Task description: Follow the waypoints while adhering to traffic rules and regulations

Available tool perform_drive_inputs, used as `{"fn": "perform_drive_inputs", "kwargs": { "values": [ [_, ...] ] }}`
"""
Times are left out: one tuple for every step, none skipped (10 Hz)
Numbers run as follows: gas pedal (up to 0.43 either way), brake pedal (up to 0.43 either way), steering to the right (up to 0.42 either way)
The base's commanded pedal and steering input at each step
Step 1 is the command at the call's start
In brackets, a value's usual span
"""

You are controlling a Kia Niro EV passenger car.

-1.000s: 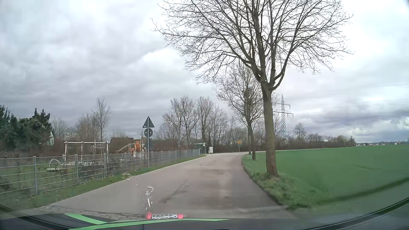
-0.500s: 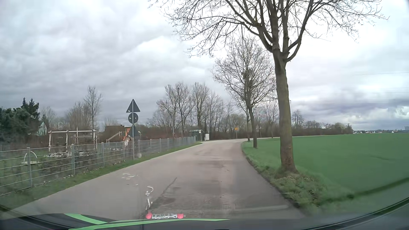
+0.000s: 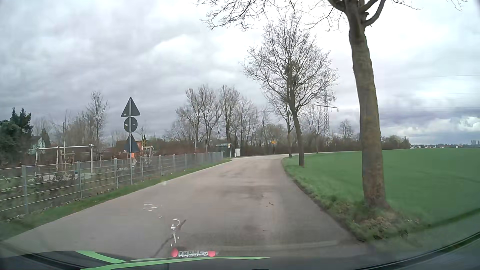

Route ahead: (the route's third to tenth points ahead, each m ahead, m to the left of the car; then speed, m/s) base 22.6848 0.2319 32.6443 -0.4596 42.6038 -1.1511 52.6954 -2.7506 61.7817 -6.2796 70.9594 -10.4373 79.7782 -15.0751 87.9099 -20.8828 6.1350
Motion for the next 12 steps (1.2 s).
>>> {"fn": "perform_drive_inputs", "kwargs": {
  "values": [
    [0.177, 0.000, 0.026],
    [0.177, 0.000, 0.026],
    [0.177, 0.000, 0.027],
    [0.177, 0.000, 0.029],
    [0.177, 0.000, 0.029],
    [0.177, 0.000, 0.029],
    [0.177, 0.000, 0.029],
    [0.177, 0.000, 0.029],
    [0.177, 0.000, 0.029],
    [0.177, 0.000, 0.028],
    [0.177, 0.000, 0.026],
    [0.177, 0.000, 0.024]
  ]
}}
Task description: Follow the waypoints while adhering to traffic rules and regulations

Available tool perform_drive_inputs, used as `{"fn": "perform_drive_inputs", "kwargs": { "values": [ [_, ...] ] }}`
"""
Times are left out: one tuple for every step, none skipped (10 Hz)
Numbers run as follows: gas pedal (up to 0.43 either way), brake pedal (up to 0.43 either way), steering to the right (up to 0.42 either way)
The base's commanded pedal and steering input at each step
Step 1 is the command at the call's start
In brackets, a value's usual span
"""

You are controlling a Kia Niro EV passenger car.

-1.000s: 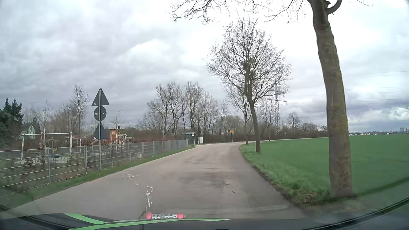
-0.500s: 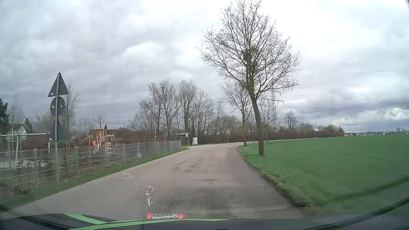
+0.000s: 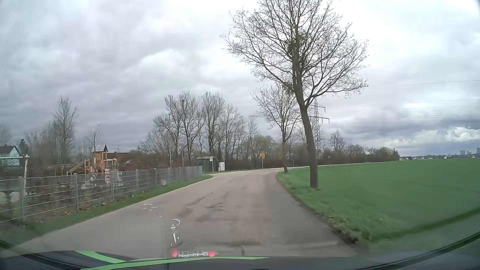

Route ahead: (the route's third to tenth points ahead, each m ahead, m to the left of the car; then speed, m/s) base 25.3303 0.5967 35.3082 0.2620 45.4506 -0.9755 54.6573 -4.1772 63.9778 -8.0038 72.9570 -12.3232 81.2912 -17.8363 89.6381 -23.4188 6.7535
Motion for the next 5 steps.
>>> {"fn": "perform_drive_inputs", "kwargs": {
  "values": [
    [0.189, 0.000, 0.023],
    [0.189, 0.000, 0.022],
    [0.189, 0.000, 0.020],
    [0.189, 0.000, 0.018],
    [0.189, 0.000, 0.018]
  ]
}}
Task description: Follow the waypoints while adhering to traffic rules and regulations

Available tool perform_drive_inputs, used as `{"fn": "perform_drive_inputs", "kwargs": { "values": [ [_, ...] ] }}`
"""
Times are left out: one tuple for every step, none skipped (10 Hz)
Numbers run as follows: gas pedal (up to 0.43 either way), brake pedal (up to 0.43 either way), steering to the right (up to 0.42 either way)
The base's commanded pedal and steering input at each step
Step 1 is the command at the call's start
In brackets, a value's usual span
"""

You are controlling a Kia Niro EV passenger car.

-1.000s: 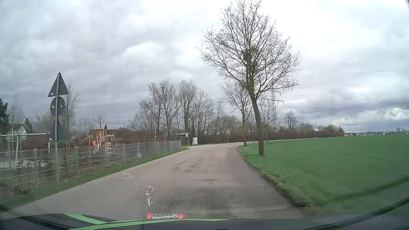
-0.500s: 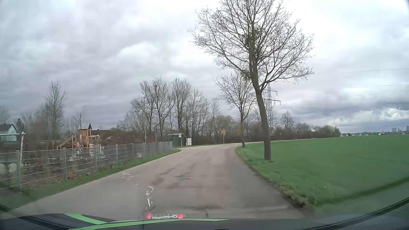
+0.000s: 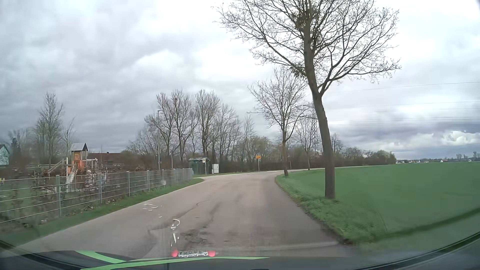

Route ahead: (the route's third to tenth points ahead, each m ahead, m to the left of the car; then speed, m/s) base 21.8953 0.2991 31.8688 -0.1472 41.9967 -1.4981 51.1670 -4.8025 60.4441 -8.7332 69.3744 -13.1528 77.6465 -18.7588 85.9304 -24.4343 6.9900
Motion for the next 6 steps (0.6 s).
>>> {"fn": "perform_drive_inputs", "kwargs": {
  "values": [
    [0.189, 0.000, 0.017],
    [0.189, 0.000, 0.013],
    [0.189, 0.000, 0.012],
    [0.189, 0.000, 0.013],
    [0.189, 0.000, 0.012],
    [0.189, 0.000, 0.013]
  ]
}}
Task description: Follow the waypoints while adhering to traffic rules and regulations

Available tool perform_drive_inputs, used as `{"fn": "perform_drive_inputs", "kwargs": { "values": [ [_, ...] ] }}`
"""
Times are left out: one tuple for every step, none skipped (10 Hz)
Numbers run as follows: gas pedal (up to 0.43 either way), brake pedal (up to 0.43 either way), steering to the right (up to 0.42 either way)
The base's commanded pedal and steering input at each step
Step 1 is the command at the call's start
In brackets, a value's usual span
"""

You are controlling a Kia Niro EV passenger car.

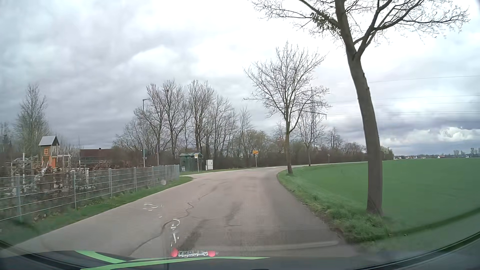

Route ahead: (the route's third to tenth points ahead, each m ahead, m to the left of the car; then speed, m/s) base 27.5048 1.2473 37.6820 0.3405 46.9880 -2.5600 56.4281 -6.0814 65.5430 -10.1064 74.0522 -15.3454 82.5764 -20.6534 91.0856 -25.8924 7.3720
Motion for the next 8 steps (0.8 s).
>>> {"fn": "perform_drive_inputs", "kwargs": {
  "values": [
    [0.189, 0.000, 0.015],
    [0.189, 0.000, 0.016],
    [0.189, 0.000, 0.016],
    [0.189, 0.000, 0.017],
    [0.177, 0.000, 0.017],
    [0.177, 0.000, 0.018],
    [0.169, 0.000, 0.020],
    [0.150, 0.000, 0.020]
  ]
}}
